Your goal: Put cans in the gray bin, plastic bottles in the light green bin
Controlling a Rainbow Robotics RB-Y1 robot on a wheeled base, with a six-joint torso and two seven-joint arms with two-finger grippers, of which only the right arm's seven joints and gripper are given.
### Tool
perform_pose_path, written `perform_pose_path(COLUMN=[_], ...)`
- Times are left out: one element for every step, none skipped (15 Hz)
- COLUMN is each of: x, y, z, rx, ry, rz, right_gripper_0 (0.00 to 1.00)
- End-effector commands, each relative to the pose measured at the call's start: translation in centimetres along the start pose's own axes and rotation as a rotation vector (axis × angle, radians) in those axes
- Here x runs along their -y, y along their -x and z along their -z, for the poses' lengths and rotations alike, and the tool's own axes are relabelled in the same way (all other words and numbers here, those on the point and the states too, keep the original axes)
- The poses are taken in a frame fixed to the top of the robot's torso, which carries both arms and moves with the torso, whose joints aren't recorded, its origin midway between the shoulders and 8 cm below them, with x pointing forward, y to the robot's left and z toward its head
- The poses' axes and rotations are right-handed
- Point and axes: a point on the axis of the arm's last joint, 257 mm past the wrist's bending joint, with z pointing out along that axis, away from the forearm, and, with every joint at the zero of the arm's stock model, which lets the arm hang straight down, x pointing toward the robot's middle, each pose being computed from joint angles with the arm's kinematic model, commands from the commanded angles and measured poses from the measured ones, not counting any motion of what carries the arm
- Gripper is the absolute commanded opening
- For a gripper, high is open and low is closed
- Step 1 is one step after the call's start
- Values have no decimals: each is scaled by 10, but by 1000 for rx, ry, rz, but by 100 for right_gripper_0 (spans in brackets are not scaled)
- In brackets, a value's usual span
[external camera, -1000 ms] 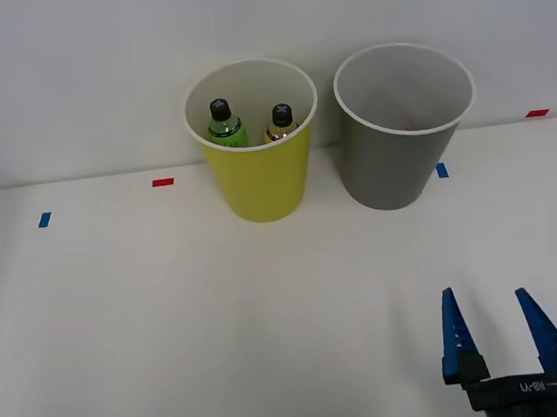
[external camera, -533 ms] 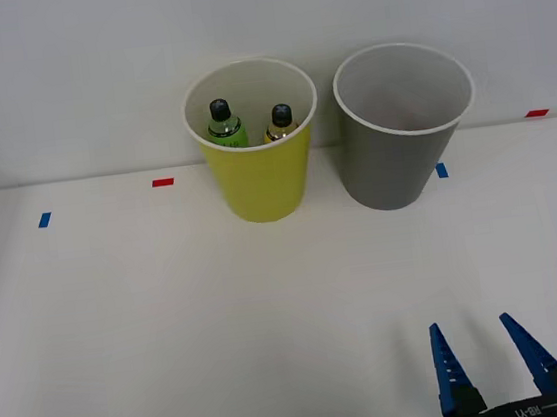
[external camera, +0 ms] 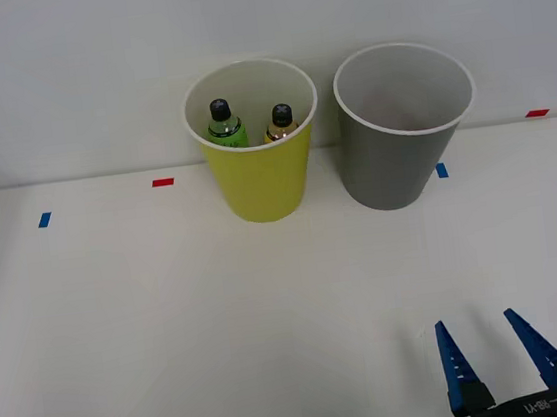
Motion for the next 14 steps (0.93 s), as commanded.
perform_pose_path(x=[10,12,13,14,14,10,2,-4,-9,-13,-13,-11,-10,-9], y=[-1,-4,-13,-20,-25,-24,-21,-18,-17,-16,-16,-16,-15,-16], z=[12,17,22,24,25,25,26,28,32,34,38,38,39,40], rx=[-7,-10,-15,-12,-1,18,33,43,52,57,57,53,52,49], ry=[-27,-44,-62,-78,-82,-54,-20,11,36,53,61,61,62,58], rz=[-59,-93,-145,-200,-249,-260,-254,-254,-283,-328,-385,-420,-467,-499], right_gripper_0=[100,100,100,100,100,100,100,100,100,100,100,100,100,100])
